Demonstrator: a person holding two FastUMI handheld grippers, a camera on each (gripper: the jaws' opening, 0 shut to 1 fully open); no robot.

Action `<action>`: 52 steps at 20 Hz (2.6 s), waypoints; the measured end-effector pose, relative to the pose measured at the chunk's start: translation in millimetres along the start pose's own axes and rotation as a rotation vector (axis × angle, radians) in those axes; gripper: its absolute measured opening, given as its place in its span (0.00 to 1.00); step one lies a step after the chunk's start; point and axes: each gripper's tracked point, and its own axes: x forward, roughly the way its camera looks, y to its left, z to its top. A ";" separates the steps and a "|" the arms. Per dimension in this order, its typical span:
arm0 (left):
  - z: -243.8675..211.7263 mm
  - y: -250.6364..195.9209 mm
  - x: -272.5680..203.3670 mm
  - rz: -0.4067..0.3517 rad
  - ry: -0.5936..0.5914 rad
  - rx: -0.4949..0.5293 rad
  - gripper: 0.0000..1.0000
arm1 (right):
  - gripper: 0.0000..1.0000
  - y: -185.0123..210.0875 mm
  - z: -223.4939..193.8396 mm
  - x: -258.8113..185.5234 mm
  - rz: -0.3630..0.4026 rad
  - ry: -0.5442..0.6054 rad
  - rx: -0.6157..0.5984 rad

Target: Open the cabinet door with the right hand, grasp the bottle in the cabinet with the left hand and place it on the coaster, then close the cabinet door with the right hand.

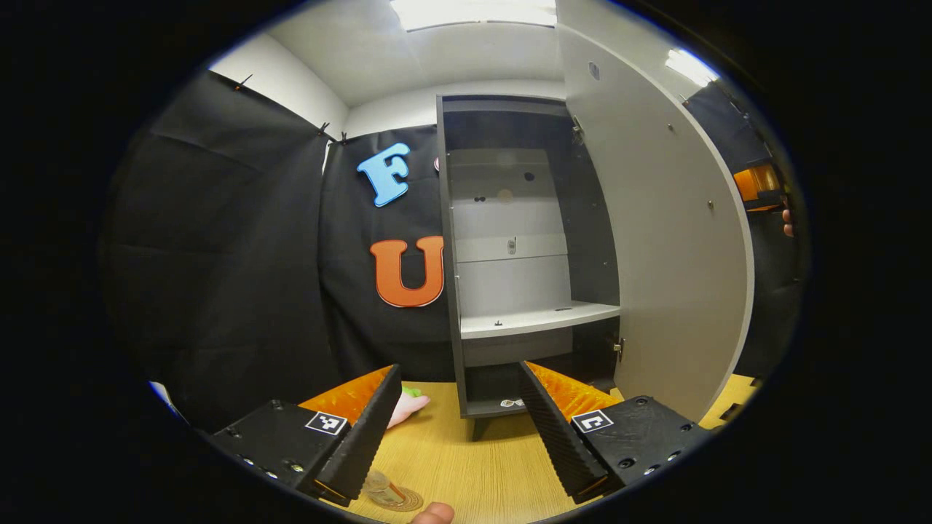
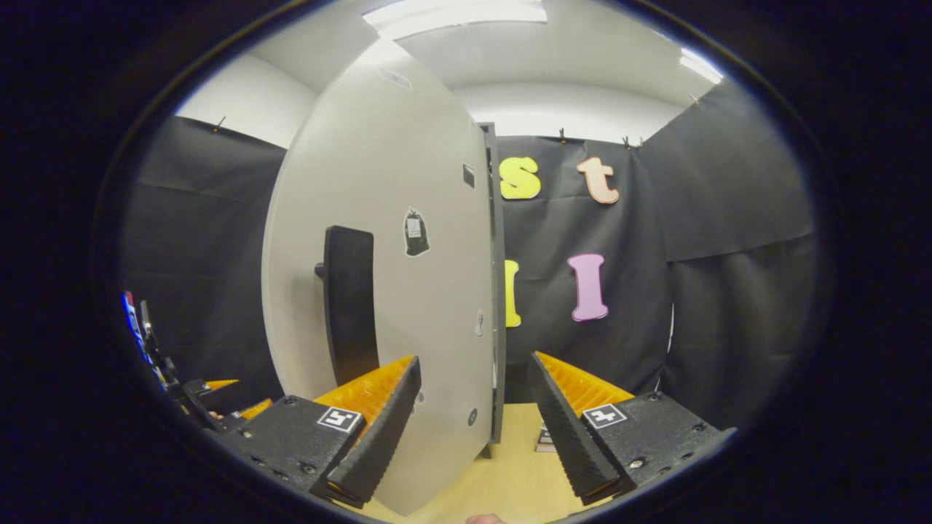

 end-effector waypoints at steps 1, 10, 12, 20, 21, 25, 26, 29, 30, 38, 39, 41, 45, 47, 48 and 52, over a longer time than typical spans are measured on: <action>-0.1 1.7 0.4 0.000 0.001 0.002 0.96 | 0.96 5.2 0.3 2.1 0.004 0.001 -0.006; -7.3 14.4 5.3 -0.027 0.001 -0.016 0.96 | 0.95 61.0 -7.7 34.9 0.123 -0.002 -0.056; -7.4 16.1 6.8 -0.034 -0.003 -0.029 0.96 | 0.96 74.7 -13.0 48.8 0.152 0.004 -0.082; -13.4 34.8 16.7 -0.012 0.008 -0.032 0.96 | 0.98 134.9 -20.8 120.5 0.244 -0.017 -0.107; -13.7 37.0 18.0 -0.006 0.009 -0.034 0.96 | 0.99 142.5 -24.3 131.2 0.256 -0.009 -0.113; -16.6 40.1 22.5 0.008 0.016 -0.040 0.96 | 0.96 164.7 -32.8 153.9 0.286 0.013 -0.112; -17.2 40.8 23.3 0.011 0.017 -0.039 0.96 | 0.99 167.6 -34.0 157.7 0.282 0.012 -0.108; -16.0 42.4 22.3 0.014 0.018 -0.037 0.96 | 0.98 163.1 -35.2 160.2 0.274 0.012 -0.094; -15.1 42.6 23.3 0.016 0.014 -0.038 0.96 | 0.98 159.8 -35.5 158.4 0.273 0.014 -0.087; -10.9 39.6 22.0 0.014 0.000 -0.046 0.96 | 0.99 140.8 -44.1 127.8 0.259 0.021 -0.056; -9.4 38.3 22.9 0.013 -0.001 -0.047 0.96 | 0.99 139.2 -44.8 122.0 0.257 0.020 -0.052; -5.3 34.2 21.4 0.011 -0.013 -0.047 0.96 | 0.99 131.0 -47.9 107.9 0.233 0.009 -0.050; 4.0 29.7 18.9 0.004 -0.034 -0.025 0.96 | 0.99 110.7 -61.7 77.7 0.207 0.025 -0.021; 7.1 28.3 15.7 0.006 -0.037 -0.026 0.96 | 0.99 89.6 -66.7 62.2 0.155 0.025 -0.008; 8.9 26.5 14.7 0.008 -0.041 -0.025 0.96 | 0.99 78.9 -68.2 55.0 0.129 0.020 0.001; 11.8 19.2 10.8 0.004 -0.041 -0.013 0.96 | 0.99 27.0 -80.3 25.0 0.008 0.018 0.036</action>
